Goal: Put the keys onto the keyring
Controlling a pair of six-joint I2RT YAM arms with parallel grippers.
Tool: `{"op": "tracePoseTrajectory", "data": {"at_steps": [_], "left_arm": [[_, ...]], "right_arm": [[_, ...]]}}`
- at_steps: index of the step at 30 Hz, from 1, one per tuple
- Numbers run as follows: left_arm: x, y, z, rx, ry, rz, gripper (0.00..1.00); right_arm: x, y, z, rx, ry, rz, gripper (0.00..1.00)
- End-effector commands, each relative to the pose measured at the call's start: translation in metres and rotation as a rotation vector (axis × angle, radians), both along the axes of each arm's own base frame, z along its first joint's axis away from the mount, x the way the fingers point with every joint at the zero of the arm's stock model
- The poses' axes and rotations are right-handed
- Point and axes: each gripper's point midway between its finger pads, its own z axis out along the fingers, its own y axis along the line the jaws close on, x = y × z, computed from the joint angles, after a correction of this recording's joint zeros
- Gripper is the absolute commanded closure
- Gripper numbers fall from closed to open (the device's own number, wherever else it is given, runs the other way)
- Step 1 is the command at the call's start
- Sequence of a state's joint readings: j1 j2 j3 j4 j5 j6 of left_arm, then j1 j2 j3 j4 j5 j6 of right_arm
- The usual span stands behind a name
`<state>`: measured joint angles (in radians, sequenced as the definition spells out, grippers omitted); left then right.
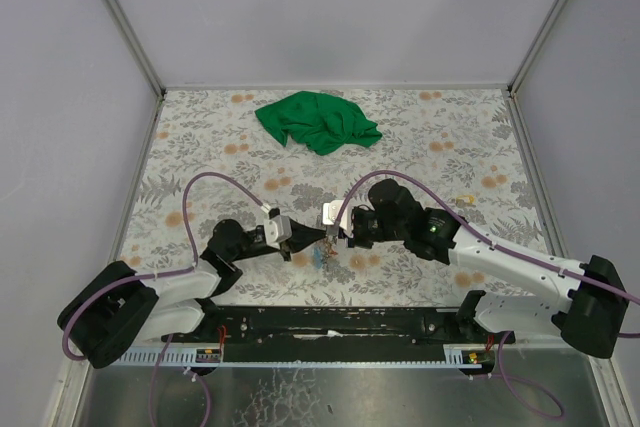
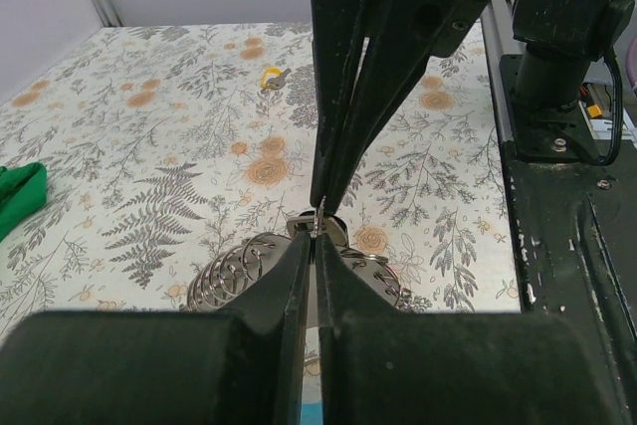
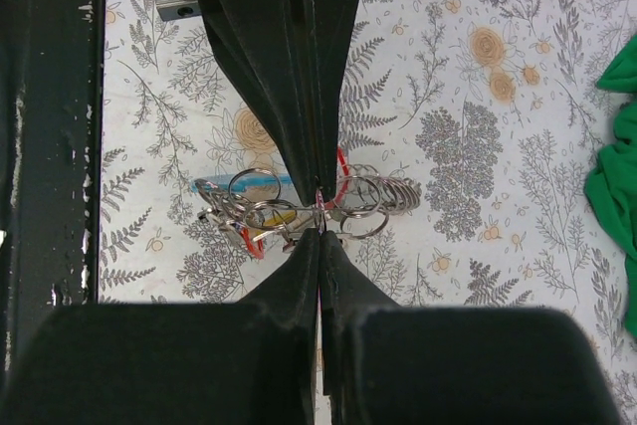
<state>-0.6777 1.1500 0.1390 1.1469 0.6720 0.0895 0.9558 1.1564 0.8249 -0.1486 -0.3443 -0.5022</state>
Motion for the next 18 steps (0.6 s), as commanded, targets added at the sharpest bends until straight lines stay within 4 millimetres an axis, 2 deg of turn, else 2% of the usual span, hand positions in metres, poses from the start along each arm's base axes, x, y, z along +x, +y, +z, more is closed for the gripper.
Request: {"op": "tracePoseTrajectory", "data": {"at_steps": [1,9,18], "left_arm": [[0.013,-0.004,0.020,-0.035,-0.015,0.035,1.00],[0.023,-0.002,0.021,-0.042,0.030,0.090,1.00],[0.032,0.004,0.044,-0.206,0.137,0.165,1.00]], "right_arm": [[0.000,0.007,0.026,0.079,-0.067,0.025,1.00],[0.002,0.002,0.018,0.030,-0.086,0.018,1.00],[0.008,-0.003,0.001,-0.028,-0.110,-0.001,1.00]]}}
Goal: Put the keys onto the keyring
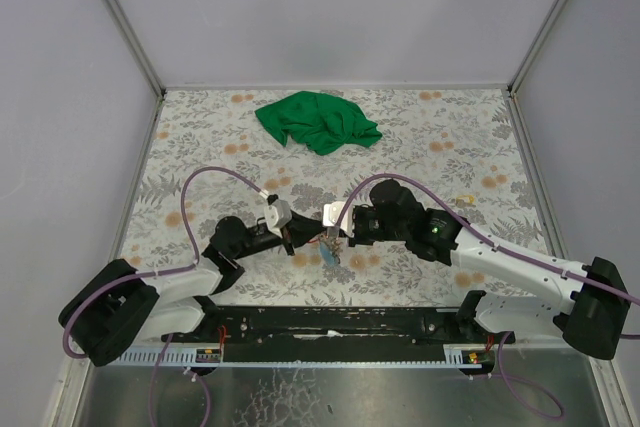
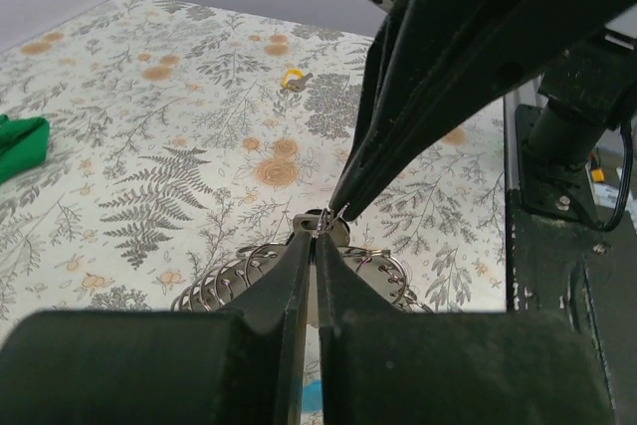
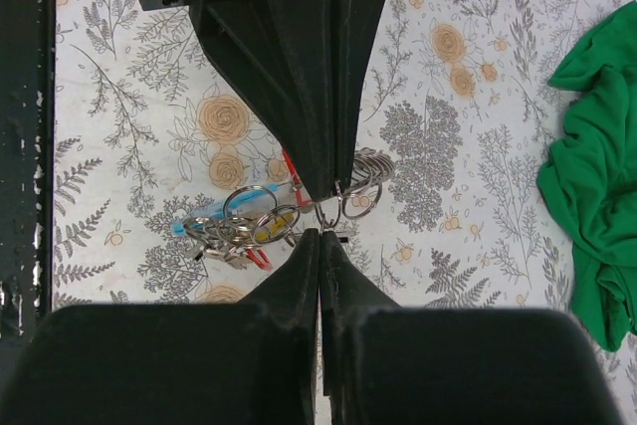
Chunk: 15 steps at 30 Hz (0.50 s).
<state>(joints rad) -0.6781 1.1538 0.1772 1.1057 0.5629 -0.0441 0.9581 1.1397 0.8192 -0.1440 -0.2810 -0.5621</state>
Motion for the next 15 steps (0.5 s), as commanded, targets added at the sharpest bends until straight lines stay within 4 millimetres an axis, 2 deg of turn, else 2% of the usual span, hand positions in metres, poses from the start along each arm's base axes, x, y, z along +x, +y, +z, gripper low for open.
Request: {"op": "tracePoseTrajectory", "data": {"at_steps": [1,8,15], "left_arm": [[0.015,0.006,0.039,-0.174,0.002,0.090,1.00],[0.012,0.007,0.052,-0.283,0.052,0.095,1.00],[0.017,0.012,0.055,-0.334,0.081,0.139,1.00]], "right_arm": [[-0.003,0.003,-0.004,-0.011,-0.023,0.019,1.00],[-0.004,0.008,-0.008,-0.001,-0.037,0.037,1.00],[-0.002,0.015,-0.010,0.008,-0.048,0.044,1.00]]}}
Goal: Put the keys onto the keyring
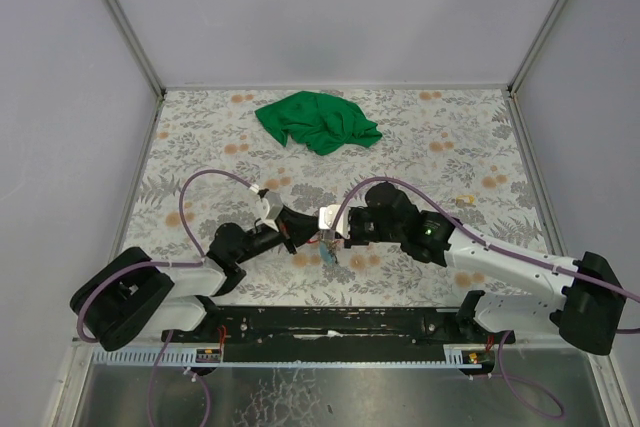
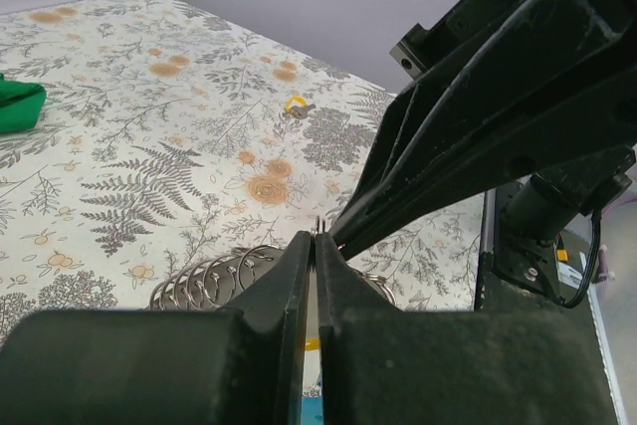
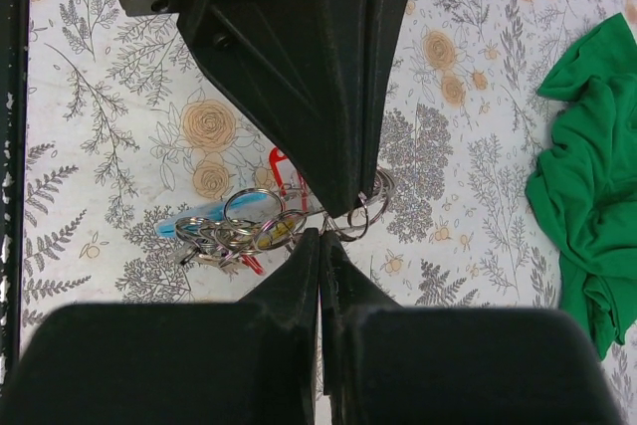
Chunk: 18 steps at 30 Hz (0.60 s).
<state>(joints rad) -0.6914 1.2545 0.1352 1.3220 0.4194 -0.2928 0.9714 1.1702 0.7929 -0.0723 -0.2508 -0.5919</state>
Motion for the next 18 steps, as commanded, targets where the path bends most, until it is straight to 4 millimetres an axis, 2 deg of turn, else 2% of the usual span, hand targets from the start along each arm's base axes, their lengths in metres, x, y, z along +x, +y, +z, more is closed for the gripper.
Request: {"op": "tracePoseTrajectory", "data": {"at_steps": [1,6,10,14,18], "left_arm": [[0.007,0.009,0.048,-0.163,-0.103,0.069,1.00],[0.006,0.013,0.041,-0.137,-0.124,0.087,0.96],[0.007,0.014,0.037,-0.105,-0.128,0.097,0.87],[0.009,0.020,0.036,-0.080,-0.149,0.130,0.80],[0.007,0.017,0.037,-0.036,-0.187,0.109,0.75]], "right_arm": [[-0.007,0.007,0.001,0.013,-0.014,0.036,1.00],[0.003,-0.002,0.020,0.003,-0.112,0.009,1.00],[0.007,-0.006,0.035,-0.017,-0.155,0.013,1.00],[0.007,-0.011,0.042,-0.043,-0.177,0.020,1.00],[0.007,-0.013,0.048,-0.049,-0.188,0.026,1.00]]}}
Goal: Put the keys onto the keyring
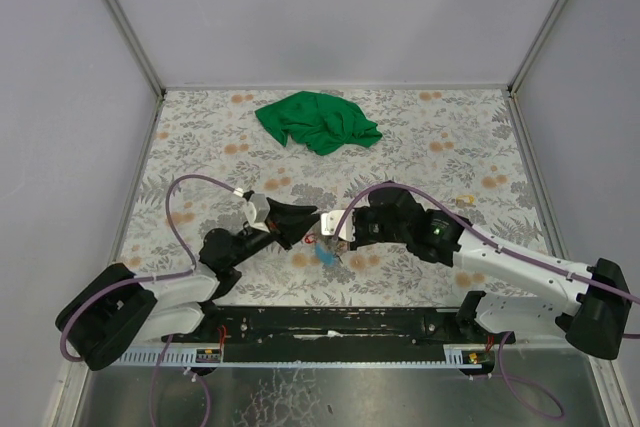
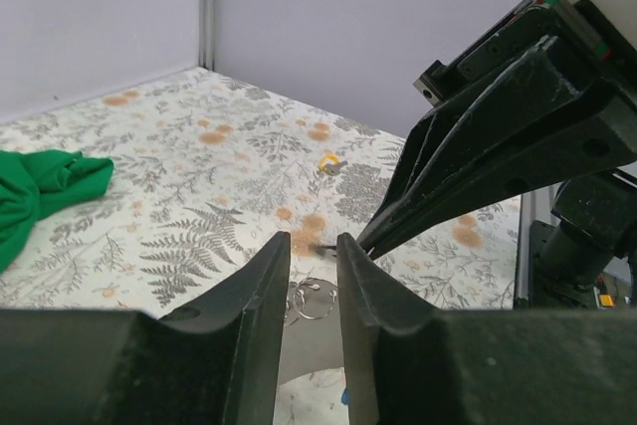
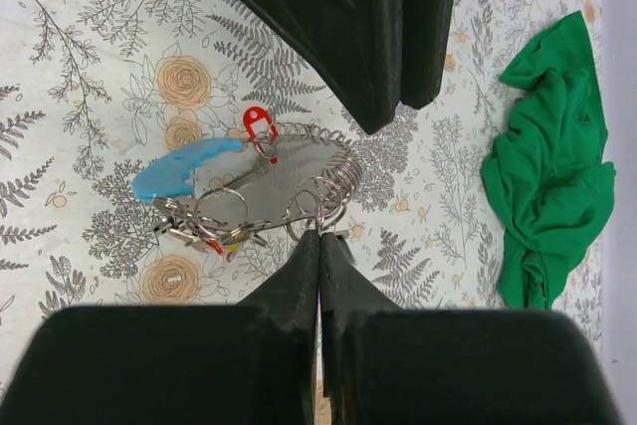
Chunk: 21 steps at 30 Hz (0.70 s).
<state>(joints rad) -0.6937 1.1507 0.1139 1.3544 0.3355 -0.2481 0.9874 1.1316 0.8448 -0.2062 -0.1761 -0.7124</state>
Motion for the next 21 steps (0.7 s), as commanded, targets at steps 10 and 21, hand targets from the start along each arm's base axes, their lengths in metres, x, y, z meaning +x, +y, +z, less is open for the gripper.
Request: {"op": "tracePoseTrajectory", "data": {"at_steps": [10,21], "left_arm": [[-0.009,-0.022,-0.012,0.175,-0.092,-0.148,0.68],[-0.011,-0.034,-0.027,0.294,-0.193,-0.266,0.67]], "right_arm": [[0.002,0.004,0.041,0.023,-0.088,0.041,1.00],[-0.003,0.006,0.040,0.019,-0.076,0.076,1.00]]}}
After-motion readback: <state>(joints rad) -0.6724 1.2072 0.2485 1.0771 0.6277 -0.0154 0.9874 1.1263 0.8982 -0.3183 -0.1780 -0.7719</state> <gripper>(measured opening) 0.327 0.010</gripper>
